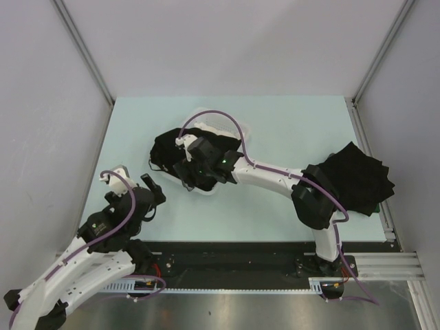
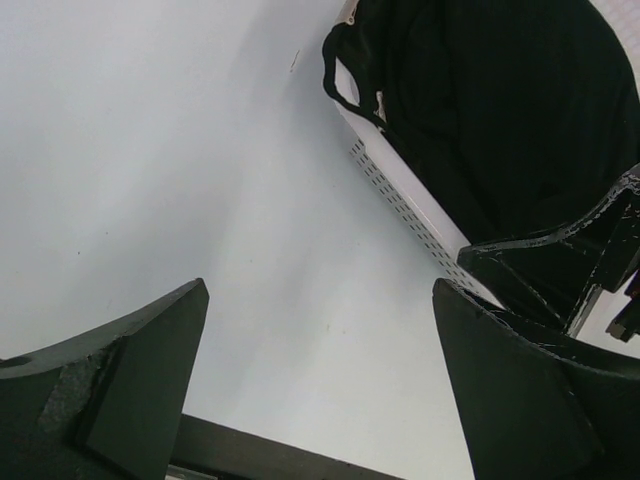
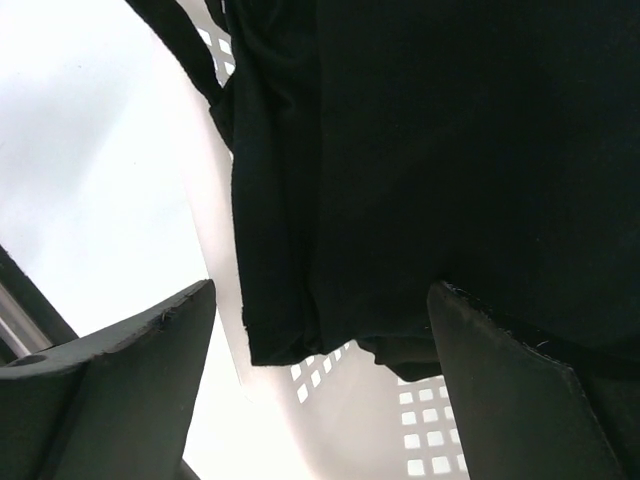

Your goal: Fold and stack the t-shirts

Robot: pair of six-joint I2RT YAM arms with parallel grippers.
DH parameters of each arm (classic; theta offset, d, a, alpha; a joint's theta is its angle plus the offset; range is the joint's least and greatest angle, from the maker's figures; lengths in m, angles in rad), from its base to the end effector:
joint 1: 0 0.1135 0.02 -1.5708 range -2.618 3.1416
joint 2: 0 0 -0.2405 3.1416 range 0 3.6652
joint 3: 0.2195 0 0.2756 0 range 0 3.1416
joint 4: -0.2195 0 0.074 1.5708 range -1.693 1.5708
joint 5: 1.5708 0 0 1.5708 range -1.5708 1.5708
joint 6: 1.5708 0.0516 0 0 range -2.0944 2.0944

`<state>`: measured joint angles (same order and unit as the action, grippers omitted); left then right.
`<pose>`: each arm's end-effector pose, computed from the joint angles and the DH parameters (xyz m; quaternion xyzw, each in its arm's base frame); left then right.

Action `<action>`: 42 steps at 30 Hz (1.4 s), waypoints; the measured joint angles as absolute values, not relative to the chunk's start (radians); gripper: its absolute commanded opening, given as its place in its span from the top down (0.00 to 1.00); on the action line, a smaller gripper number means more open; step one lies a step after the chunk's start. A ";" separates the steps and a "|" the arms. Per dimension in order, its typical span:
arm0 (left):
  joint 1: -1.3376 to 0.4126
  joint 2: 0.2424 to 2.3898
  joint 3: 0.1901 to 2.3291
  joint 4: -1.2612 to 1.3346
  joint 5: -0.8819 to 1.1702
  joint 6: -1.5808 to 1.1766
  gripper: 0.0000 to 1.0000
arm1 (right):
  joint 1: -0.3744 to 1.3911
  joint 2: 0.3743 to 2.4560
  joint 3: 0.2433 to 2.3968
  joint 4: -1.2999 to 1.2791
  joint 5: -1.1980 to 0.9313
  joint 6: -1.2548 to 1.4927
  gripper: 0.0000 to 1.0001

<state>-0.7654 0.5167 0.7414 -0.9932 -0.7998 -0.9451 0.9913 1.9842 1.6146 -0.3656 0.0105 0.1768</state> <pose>0.1257 -0.0695 0.2743 -0.2275 0.8309 -0.0363 0.5065 0.2645 0.4032 0.2083 -0.3600 0.8401 0.2197 0.3411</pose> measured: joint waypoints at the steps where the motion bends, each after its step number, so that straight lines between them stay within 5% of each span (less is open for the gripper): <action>1: -0.765 0.512 0.741 -0.997 -0.799 -0.945 0.00 | 0.993 1.984 1.615 -0.364 0.012 0.172 0.11; 11: -0.765 0.507 0.741 -1.005 -0.771 -0.946 0.00 | 0.978 1.984 1.623 -0.353 0.037 0.138 0.50; 14: -0.765 0.507 0.741 -1.005 -0.764 -0.946 0.01 | 0.960 1.985 1.624 -0.353 0.047 0.132 0.74; 16: -0.765 0.508 0.741 -1.005 -0.757 -0.946 0.00 | 0.952 1.986 1.625 -0.353 0.053 0.132 1.00; 30: -0.765 0.554 0.703 -0.933 -0.722 -0.944 0.01 | 0.946 1.972 1.711 -0.438 0.112 0.106 1.00; 42: -0.765 0.668 0.694 -0.778 -0.692 -0.893 0.00 | 0.809 1.731 1.959 -0.651 0.329 0.007 1.00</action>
